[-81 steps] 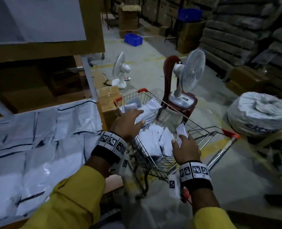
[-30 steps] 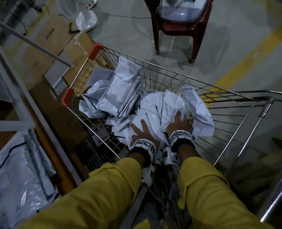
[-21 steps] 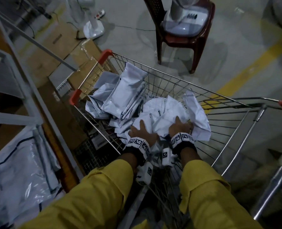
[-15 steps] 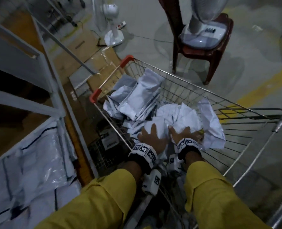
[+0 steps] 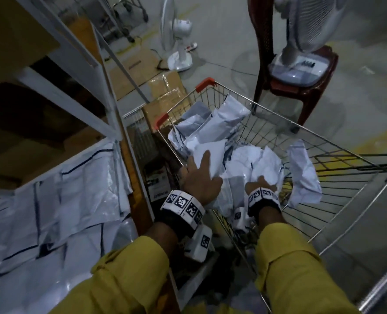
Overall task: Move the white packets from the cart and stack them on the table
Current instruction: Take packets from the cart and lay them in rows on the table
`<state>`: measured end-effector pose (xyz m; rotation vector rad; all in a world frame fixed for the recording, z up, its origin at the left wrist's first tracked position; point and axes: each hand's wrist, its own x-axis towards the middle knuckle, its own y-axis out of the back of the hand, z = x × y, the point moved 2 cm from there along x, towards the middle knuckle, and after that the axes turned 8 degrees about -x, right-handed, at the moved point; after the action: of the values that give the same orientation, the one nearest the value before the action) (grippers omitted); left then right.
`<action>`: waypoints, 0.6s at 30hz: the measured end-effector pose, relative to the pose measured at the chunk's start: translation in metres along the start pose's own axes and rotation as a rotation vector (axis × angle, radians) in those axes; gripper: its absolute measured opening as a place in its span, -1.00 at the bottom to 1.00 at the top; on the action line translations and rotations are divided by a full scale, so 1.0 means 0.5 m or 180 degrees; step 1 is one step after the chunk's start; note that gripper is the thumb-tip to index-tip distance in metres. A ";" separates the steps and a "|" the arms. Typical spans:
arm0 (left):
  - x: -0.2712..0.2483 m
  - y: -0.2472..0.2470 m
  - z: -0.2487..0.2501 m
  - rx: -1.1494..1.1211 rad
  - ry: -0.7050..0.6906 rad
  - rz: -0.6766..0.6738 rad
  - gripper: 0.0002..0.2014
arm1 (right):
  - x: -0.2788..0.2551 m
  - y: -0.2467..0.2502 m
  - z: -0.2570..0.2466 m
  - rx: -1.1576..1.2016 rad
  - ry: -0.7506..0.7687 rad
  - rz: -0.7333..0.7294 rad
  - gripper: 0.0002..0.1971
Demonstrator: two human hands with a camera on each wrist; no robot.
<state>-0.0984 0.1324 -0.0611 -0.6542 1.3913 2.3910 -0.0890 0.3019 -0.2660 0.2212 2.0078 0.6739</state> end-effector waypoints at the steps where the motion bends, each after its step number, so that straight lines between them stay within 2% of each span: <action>1: -0.011 0.011 0.000 -0.0028 -0.0053 0.0092 -0.16 | -0.027 0.013 -0.004 0.0104 0.0061 -0.0016 -0.30; 5: -0.060 0.059 -0.002 -0.0103 -0.0228 0.0419 -0.26 | -0.138 0.053 0.002 -0.0038 0.0229 0.0315 -0.40; 9: -0.108 0.102 -0.033 -0.0489 -0.0532 0.0546 -0.25 | -0.263 0.086 0.004 -0.0116 0.0500 0.0777 -0.49; 13: -0.168 0.141 -0.061 -0.0762 -0.0738 0.0630 -0.22 | -0.367 0.117 -0.018 -0.0128 0.0872 0.1165 -0.48; 18: -0.276 0.166 -0.103 -0.0768 -0.0798 0.1226 -0.22 | -0.492 0.140 -0.028 0.0071 0.1500 0.1750 -0.28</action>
<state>-0.0075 0.0433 0.0501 -0.1320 1.2218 2.8512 0.0172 0.2516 -0.0382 0.6985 2.4242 1.1288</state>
